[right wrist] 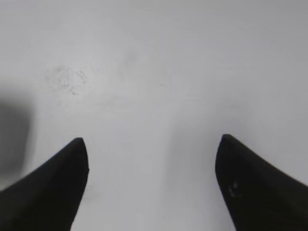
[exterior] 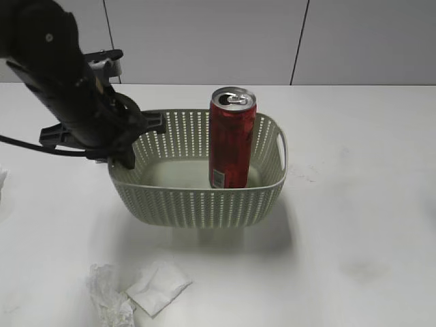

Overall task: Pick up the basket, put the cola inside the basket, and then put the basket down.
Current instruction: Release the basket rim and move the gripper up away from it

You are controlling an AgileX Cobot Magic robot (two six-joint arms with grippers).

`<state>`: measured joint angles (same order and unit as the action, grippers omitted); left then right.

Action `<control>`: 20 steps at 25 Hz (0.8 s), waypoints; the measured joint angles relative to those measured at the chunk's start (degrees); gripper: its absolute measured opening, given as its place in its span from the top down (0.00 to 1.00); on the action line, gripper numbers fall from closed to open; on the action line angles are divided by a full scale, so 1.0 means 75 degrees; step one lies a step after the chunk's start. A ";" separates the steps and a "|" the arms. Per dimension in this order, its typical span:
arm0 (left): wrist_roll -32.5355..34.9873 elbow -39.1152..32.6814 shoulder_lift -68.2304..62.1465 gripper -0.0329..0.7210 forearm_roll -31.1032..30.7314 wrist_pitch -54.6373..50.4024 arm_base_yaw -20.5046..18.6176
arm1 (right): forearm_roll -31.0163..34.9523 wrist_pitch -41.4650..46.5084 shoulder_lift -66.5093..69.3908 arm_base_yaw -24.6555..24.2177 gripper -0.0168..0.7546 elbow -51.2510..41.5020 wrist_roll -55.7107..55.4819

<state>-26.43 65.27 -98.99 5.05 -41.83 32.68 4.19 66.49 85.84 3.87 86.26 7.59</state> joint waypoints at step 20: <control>0.0113 0.4604 -0.3303 0.96 -0.0103 -0.1032 0.0000 | 0.0092 -0.2309 -0.7170 0.0000 0.21 -0.6983 0.0030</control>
<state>-25.58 99.80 -123.77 4.28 -49.57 32.68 4.88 49.17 32.06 3.87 33.89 7.82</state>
